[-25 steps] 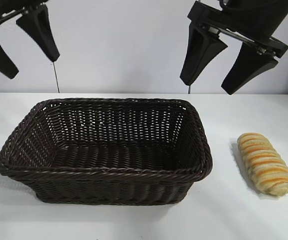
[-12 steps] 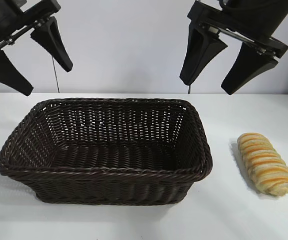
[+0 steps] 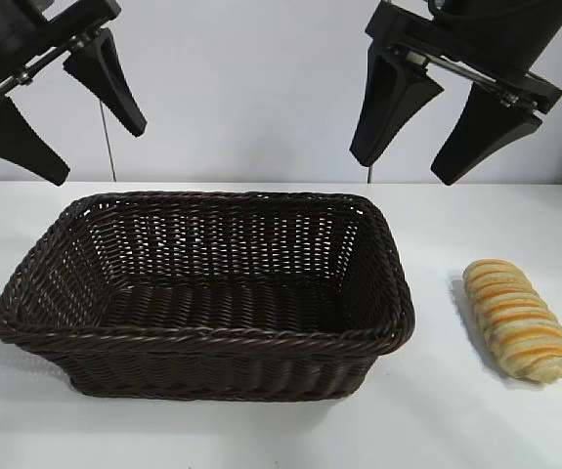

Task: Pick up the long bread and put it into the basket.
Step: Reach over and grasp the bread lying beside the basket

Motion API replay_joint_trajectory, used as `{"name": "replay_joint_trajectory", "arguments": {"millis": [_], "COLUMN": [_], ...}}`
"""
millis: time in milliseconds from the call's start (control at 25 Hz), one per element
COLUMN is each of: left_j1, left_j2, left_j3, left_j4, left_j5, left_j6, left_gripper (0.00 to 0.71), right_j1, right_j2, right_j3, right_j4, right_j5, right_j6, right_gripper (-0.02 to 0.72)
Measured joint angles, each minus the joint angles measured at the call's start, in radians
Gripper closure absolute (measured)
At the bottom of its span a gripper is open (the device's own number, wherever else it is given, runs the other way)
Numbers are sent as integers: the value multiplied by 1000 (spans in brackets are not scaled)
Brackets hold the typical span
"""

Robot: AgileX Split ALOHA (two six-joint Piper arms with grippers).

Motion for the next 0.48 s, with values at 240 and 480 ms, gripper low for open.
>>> {"name": "replay_joint_trajectory", "arguments": {"millis": [240,480], "left_j1": [0,0], "left_j2": [0,0], "left_j3": [0,0], "left_j4": [-2,-2], "left_j5": [-3,-3], "left_j6": [1,1], "left_gripper": [145,145], "right_j1": [-4,-82], "right_j2": [0,0], "right_j3": [0,0], "right_j4": [-182,-287], "right_j5": [14,28], "right_j6": [103,165], "right_gripper": [102,102]}}
